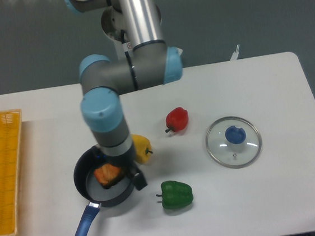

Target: Pick up the bread

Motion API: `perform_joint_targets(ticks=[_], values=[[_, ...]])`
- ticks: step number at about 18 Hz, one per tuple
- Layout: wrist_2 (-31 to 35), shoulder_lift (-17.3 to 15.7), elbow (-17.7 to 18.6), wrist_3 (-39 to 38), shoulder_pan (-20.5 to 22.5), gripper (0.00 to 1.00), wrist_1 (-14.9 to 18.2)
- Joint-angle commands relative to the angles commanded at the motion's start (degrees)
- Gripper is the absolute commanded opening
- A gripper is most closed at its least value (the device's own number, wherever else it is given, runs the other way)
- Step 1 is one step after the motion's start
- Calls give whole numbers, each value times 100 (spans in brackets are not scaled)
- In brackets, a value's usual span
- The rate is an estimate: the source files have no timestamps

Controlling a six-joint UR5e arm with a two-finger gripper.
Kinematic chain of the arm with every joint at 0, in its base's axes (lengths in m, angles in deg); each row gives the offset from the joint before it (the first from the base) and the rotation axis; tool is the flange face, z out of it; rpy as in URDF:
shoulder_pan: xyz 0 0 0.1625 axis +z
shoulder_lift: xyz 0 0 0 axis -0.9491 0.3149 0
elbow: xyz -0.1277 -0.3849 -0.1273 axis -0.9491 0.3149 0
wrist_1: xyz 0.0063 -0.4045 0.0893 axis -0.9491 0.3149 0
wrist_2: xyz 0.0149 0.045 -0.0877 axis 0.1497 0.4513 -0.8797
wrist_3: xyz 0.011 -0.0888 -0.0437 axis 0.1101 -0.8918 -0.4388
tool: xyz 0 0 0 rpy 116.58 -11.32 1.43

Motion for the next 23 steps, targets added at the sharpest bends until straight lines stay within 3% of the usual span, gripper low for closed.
perform_joint_targets(ticks=[8, 16, 23], values=[[-35, -88, 105, 2259, 1090, 100, -9], [-52, -53, 44, 2901, 1512, 100, 62], [-52, -53, 53, 2964, 1548, 100, 70]])
